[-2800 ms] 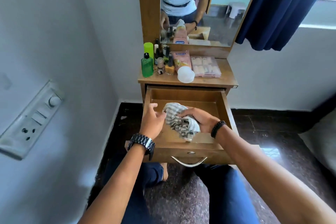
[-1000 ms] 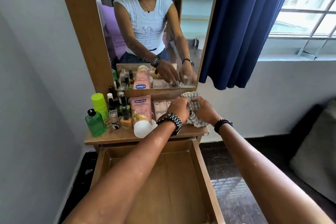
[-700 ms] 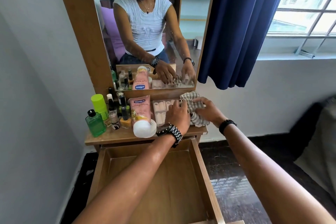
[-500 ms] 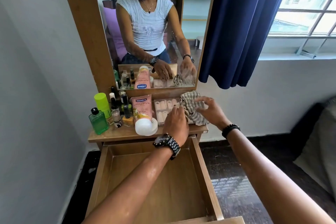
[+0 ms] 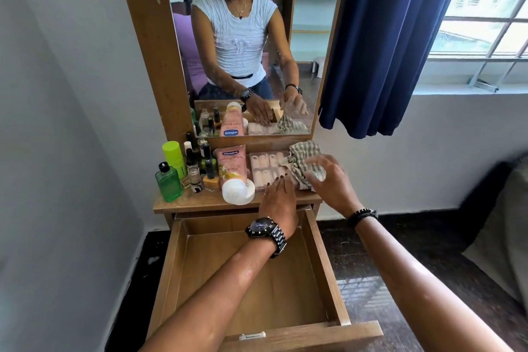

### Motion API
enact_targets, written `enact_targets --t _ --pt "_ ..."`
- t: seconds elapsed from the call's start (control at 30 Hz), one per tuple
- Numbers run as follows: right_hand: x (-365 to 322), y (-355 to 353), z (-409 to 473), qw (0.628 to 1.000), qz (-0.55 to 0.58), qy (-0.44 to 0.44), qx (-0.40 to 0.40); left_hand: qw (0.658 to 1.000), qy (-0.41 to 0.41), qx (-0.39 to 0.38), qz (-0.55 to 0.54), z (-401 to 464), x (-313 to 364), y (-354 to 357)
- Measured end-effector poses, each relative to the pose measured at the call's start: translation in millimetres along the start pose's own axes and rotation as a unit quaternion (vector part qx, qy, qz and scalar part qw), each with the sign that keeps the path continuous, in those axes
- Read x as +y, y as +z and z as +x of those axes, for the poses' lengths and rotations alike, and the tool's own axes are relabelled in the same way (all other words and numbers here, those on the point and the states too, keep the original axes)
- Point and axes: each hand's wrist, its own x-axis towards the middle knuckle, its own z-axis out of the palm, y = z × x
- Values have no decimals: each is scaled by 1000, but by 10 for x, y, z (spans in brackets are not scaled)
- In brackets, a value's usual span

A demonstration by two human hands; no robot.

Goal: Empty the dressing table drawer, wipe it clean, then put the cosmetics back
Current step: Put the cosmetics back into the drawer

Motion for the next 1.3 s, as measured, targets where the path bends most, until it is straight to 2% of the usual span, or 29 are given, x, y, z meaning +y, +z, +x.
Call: enact_targets --t 0.13,0.27,0.4,0.47,0.57,0.67,0.8,1.0,1.13,1.23,1.3 --pt "-93 72 -243 999 -23 -33 25 1000 -7 -11 -20 -70 34 -13" --pt "-144 231 -454 992 -75 -90 49 996 -23 2 -89 -141 18 -38" --pt "-166 424 -469 974 -165 -151 -24 983 -75 32 -162 -325 -3 -46" --pt "-241 478 -424 969 -176 -169 -36 968 -129 51 -209 -442 -13 -26" --pt "-379 528 -347 965 -185 -166 -85 953 -167 77 -241 -577 -60 32" --pt "-376 643 -210 949 -240 -149 -140 951 -179 85 -239 -604 -164 70" --pt "-377 743 -135 935 -279 -146 -167 960 -164 94 -209 -594 -277 100" --pt "-332 664 -187 935 -273 -186 -126 965 -171 92 -175 -569 -379 122" --pt "-296 687 -279 943 -258 -200 -70 961 -166 118 -187 -569 -395 106" --pt "-282 729 -390 939 -265 -217 -13 944 -167 155 -239 -574 -386 91" --pt "-286 744 -476 936 -267 -228 9 915 -211 145 -312 -567 -380 68"
